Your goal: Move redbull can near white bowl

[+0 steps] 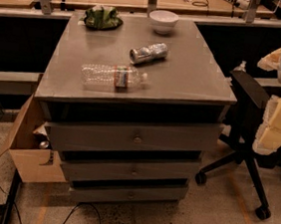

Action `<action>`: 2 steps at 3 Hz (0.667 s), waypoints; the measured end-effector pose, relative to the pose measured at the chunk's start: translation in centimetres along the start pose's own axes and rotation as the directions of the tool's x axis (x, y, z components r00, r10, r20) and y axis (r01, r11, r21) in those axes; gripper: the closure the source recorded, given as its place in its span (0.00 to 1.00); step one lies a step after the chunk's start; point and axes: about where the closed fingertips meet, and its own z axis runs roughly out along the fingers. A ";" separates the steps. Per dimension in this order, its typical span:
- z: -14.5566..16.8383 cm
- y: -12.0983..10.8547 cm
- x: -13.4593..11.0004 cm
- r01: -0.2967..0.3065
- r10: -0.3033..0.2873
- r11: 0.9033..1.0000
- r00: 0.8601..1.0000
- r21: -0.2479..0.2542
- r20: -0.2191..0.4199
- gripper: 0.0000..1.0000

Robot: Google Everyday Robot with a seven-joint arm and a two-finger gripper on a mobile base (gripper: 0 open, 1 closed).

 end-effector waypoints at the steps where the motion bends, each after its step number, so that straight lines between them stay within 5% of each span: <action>1: 0.0 0.0 0.0 0.001 -0.001 1.000 1.000 0.000 0.000 0.00; 2: 0.1 -0.6 -0.2 0.031 -0.031 0.999 0.999 0.012 -0.007 0.00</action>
Offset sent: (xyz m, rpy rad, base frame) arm 0.0141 0.0002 -0.0038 -0.0395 -0.0072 0.0581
